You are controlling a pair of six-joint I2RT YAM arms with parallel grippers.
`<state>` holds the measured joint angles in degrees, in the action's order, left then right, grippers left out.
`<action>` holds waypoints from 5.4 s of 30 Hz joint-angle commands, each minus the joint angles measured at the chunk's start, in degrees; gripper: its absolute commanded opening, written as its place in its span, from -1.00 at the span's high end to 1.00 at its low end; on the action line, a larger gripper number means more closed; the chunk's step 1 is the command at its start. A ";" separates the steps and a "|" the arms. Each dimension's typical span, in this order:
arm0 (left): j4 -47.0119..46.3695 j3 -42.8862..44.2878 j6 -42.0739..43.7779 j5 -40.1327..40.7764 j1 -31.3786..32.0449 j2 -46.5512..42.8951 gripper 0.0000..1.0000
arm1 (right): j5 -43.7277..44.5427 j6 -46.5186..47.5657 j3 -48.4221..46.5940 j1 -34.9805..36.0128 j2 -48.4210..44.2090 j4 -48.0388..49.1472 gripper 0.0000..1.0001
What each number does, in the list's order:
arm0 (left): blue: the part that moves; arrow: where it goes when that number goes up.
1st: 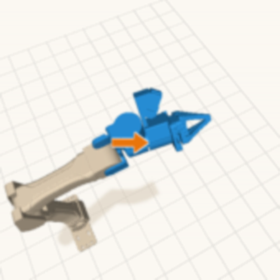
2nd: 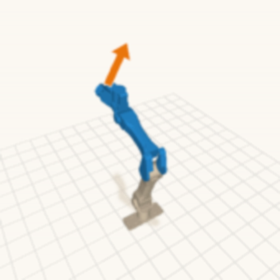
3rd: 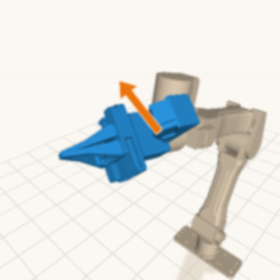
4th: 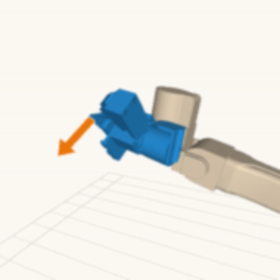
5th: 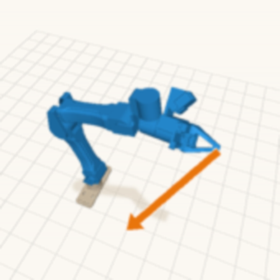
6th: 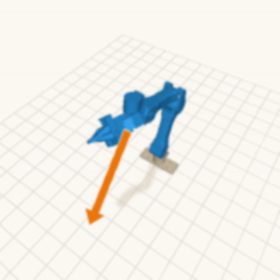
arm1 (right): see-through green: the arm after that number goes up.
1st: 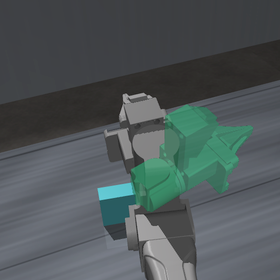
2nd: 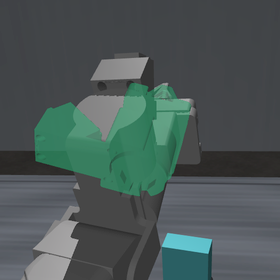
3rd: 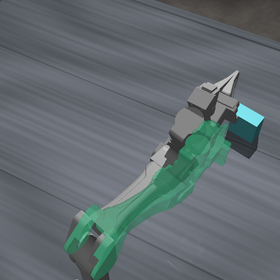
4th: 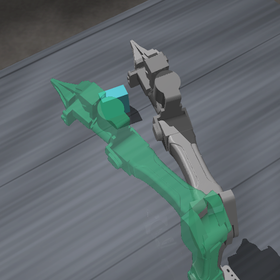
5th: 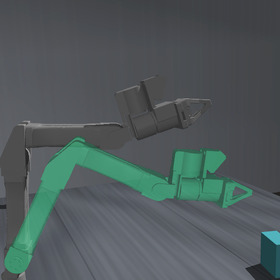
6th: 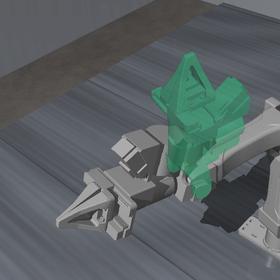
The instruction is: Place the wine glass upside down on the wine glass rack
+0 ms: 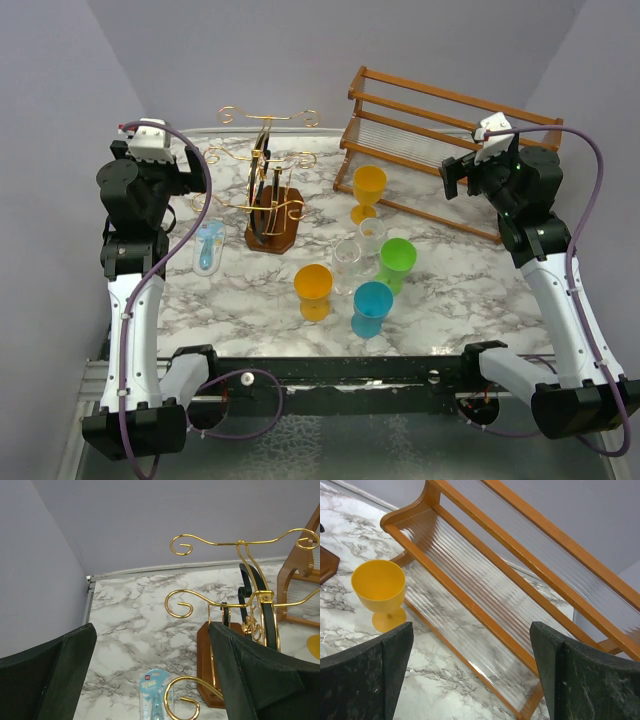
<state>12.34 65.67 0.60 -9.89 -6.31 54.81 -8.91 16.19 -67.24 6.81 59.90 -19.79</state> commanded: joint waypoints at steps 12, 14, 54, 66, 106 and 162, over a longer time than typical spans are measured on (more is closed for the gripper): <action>0.59 0.48 -0.55 -2.98 -0.19 -0.54 -0.98 | -1.74 0.20 -1.90 0.40 0.47 -0.67 -0.99; 0.75 0.51 -0.94 -3.38 -0.20 -0.53 -0.98 | -2.19 0.46 -2.25 0.40 0.57 -1.26 -0.99; 14.91 13.79 4.41 -17.24 -0.21 10.22 -0.97 | -4.86 15.54 -2.14 18.66 10.29 -30.82 -0.51; 14.04 13.93 3.82 -18.20 -0.15 12.05 -0.96 | -2.32 15.03 -2.25 19.38 15.73 -32.77 0.08; 5.25 20.52 -10.54 -28.70 8.01 16.95 -0.92 | -9.82 3.84 -29.78 17.71 10.34 -8.98 0.98; -23.15 9.60 -40.85 -38.69 16.12 24.87 1.00 | -20.00 -10.69 -29.48 17.71 16.01 -1.87 0.55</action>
<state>-8.36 75.88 -40.40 -48.60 10.76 81.71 -29.26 4.36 -97.54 24.47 78.04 -23.75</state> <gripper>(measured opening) 0.018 0.148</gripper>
